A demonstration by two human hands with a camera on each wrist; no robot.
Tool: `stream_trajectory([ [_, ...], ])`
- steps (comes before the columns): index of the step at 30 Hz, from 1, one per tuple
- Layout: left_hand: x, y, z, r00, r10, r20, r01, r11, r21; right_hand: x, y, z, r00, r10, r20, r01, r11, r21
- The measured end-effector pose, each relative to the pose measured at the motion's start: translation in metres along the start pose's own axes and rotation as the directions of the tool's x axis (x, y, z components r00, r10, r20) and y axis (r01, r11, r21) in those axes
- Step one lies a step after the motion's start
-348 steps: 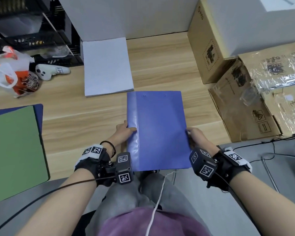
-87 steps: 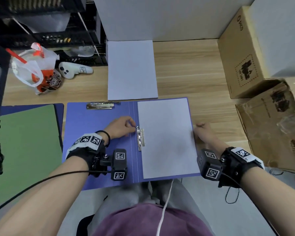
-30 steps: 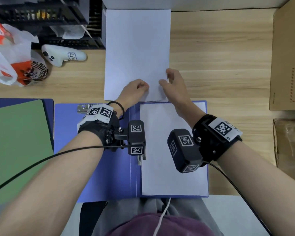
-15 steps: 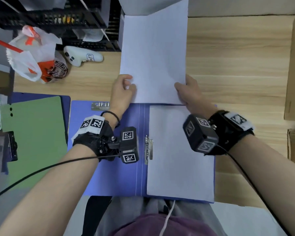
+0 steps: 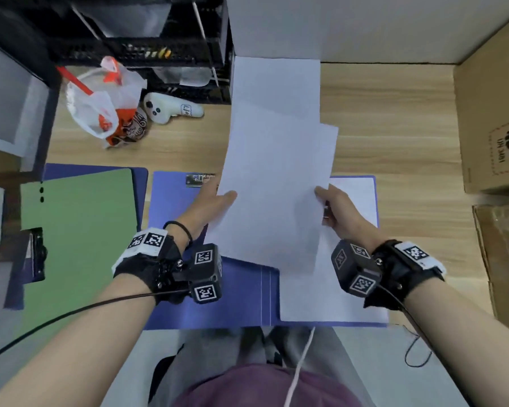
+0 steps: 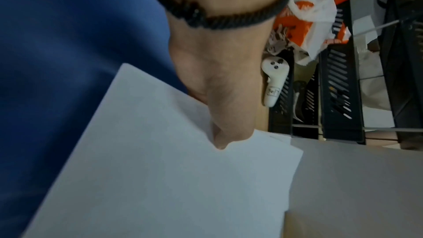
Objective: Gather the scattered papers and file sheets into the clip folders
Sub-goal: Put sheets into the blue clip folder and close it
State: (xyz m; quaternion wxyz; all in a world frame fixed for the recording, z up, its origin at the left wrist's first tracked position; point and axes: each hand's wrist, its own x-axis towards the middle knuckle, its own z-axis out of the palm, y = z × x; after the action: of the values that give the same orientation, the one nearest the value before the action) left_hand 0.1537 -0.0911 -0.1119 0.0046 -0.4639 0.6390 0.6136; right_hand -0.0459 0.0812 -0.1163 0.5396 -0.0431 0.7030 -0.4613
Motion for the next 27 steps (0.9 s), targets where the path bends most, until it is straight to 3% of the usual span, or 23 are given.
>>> stream_trajectory([
  [2,-0.021,-0.022,-0.016,0.993,-0.064,0.102,0.062,0.998,0.018,-0.009,0.005,0.017,0.999,-0.009,-0.051,0.004,0.995,-0.096],
  [5,-0.045,-0.049,-0.040,0.975,-0.119,0.185,0.123,0.992,-0.010,-0.020,0.020,0.042,1.000,-0.004,0.006,0.004,0.985,-0.173],
  [10,-0.061,-0.075,-0.061,0.989,-0.149,-0.005,0.148,0.986,-0.081,-0.042,0.048,0.078,0.993,0.062,0.098,-0.041,0.978,-0.206],
  [16,-0.069,-0.103,-0.075,0.973,-0.229,-0.003,0.229,0.973,-0.036,-0.042,0.072,0.103,0.991,0.131,0.021,-0.122,0.963,-0.239],
  [22,-0.065,-0.104,-0.086,0.974,-0.227,0.002,0.227,0.974,-0.008,-0.029,0.072,0.119,0.994,0.077,-0.074,-0.092,0.969,-0.227],
  [27,-0.059,-0.106,-0.090,0.977,-0.205,-0.064,0.203,0.979,-0.026,-0.015,0.071,0.126,0.987,0.043,-0.152,-0.074,0.977,-0.201],
])
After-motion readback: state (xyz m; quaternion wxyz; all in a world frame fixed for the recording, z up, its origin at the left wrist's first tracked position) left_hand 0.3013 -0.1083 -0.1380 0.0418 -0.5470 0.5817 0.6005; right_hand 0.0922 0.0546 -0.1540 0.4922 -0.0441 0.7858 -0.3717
